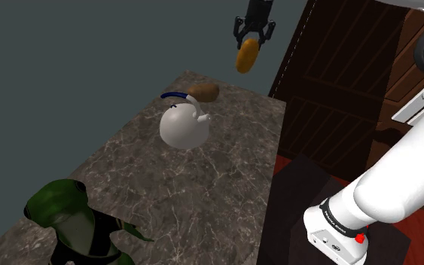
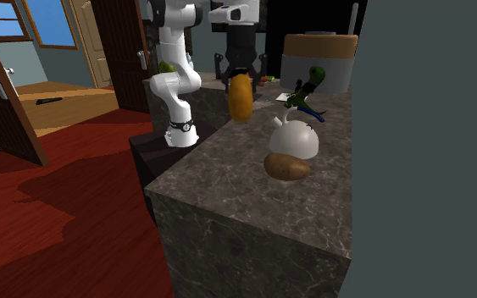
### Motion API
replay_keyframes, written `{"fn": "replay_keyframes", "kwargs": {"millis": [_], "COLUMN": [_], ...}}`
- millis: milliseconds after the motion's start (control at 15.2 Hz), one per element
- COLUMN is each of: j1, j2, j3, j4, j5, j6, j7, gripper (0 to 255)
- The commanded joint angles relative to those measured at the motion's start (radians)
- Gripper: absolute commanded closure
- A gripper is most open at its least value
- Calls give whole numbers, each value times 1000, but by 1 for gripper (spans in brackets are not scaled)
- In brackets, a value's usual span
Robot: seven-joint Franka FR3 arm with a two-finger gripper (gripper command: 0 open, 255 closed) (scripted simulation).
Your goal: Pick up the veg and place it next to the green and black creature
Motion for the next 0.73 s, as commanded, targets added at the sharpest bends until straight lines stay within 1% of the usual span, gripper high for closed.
{"fn": "replay_keyframes", "kwargs": {"millis": [0,660], "j1": [0,2], "j2": [5,55], "j3": [0,1], "j4": [35,241], "j5": [0,-3], "j6": [-31,-187], "j7": [-1,-3], "gripper": [255,255]}}
